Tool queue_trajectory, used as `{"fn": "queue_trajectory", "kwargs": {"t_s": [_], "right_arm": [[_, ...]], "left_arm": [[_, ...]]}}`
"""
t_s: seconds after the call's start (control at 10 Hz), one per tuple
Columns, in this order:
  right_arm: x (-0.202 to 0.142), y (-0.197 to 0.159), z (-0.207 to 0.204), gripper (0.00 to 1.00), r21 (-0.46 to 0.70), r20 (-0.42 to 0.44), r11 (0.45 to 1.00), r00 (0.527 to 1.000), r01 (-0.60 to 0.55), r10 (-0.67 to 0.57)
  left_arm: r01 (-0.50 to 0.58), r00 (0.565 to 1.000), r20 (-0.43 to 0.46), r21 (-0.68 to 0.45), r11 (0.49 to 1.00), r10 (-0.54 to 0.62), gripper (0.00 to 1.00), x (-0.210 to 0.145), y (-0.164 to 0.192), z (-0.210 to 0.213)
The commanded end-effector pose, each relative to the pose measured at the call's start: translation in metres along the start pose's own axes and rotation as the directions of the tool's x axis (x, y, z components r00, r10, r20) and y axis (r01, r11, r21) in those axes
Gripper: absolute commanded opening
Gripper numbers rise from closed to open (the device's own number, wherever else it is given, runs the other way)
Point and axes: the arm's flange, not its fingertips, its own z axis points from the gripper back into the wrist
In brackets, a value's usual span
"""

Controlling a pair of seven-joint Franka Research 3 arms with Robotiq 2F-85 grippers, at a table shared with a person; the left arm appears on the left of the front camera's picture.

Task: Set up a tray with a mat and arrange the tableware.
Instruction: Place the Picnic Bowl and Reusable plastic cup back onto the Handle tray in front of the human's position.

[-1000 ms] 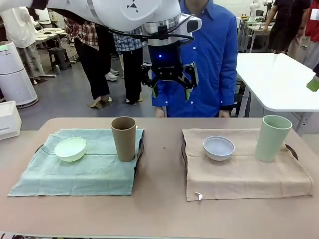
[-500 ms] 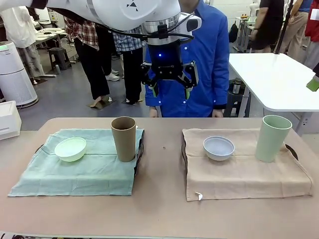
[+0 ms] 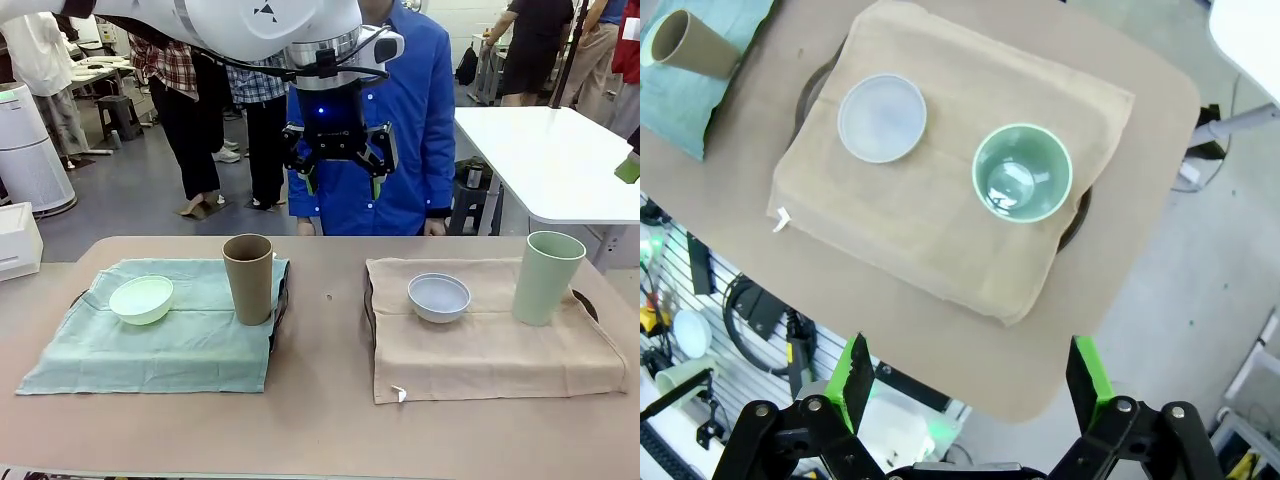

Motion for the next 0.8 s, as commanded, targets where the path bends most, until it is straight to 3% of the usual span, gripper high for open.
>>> {"fn": "queue_trajectory", "kwargs": {"t_s": [0.0, 0.5, 0.7], "right_arm": [[-0.002, -0.008, -0.011, 1.00, 0.008, -0.026, 0.998, 0.998, 0.062, -0.062], [-0.016, -0.049, -0.045, 1.00, 0.080, -0.167, 0.982, 0.973, 0.171, -0.156], [-0.019, -0.058, -0.026, 1.00, 0.236, -0.110, 0.944, 0.971, 0.231, -0.210]], "left_arm": [[0.028, 0.999, -0.017, -0.013, 1.000, -0.029, 1.00, -0.005, 0.014, 0.003], [0.046, 0.997, -0.053, -0.133, 0.990, -0.053, 1.00, -0.048, 0.101, 0.035], [0.000, 1.000, 0.003, -0.266, 0.964, 0.001, 1.00, -0.075, 0.148, 0.058]]}}
